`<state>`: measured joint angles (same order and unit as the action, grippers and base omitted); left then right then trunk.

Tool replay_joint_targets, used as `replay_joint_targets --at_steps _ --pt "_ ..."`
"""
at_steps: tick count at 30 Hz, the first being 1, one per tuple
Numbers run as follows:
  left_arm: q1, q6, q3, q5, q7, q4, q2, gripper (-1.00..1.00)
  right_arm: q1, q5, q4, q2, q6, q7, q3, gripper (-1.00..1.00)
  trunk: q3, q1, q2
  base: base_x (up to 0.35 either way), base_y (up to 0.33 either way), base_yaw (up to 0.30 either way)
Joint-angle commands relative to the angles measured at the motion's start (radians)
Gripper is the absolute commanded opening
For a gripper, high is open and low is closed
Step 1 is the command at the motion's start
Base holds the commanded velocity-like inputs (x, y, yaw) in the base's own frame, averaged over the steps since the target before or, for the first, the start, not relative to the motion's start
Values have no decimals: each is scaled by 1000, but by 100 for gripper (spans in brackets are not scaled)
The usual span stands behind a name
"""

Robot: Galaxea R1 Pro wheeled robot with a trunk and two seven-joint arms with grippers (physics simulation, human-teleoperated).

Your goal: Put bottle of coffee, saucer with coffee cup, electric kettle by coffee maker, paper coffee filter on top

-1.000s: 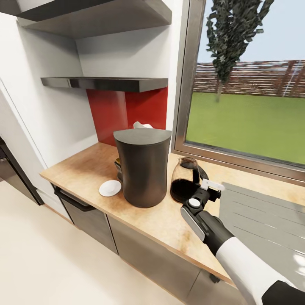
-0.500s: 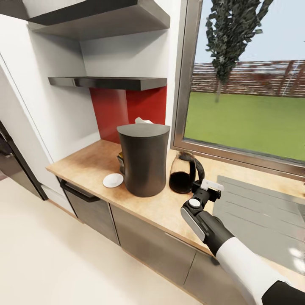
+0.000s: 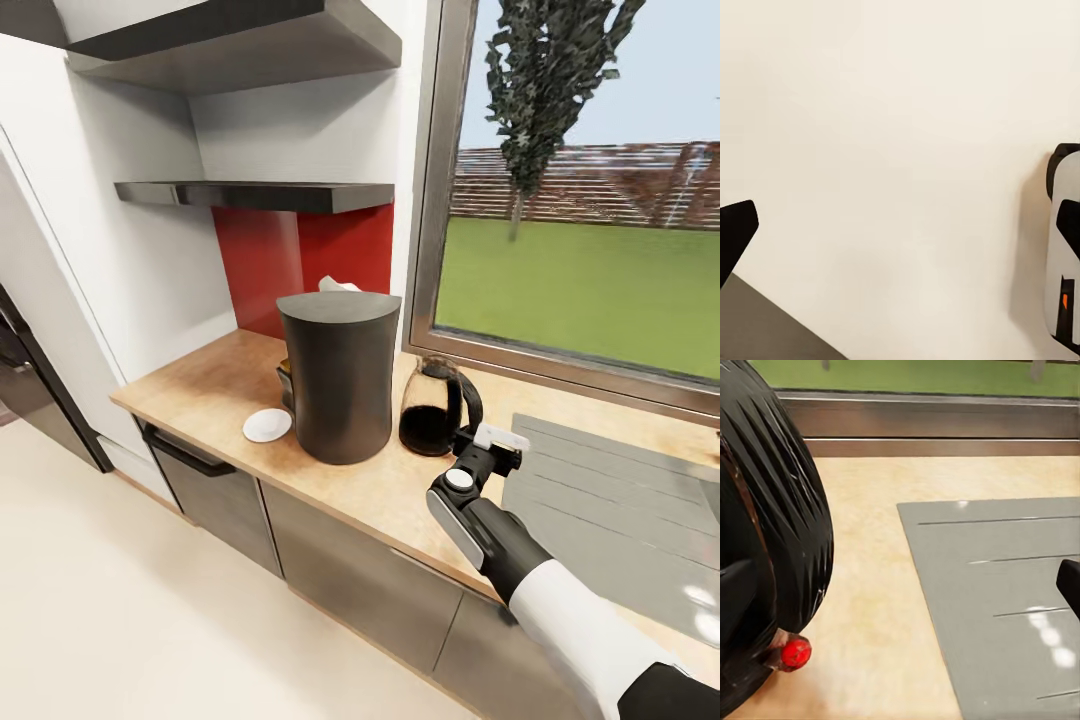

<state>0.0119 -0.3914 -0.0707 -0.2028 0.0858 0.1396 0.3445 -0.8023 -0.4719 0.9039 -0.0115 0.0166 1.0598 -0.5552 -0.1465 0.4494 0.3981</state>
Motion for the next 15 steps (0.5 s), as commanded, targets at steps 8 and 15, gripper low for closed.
replay_joint_targets --at_steps 8,15 --pt "0 -1 -7 -11 3 2 1 100 -1 -7 1 -1 2 5 -5 100 -2 1 2 -192 13 0" --pt "0 -1 -5 -12 3 3 -1 100 -1 -7 1 0 2 5 -6 100 -2 1 2 -284 162 0"
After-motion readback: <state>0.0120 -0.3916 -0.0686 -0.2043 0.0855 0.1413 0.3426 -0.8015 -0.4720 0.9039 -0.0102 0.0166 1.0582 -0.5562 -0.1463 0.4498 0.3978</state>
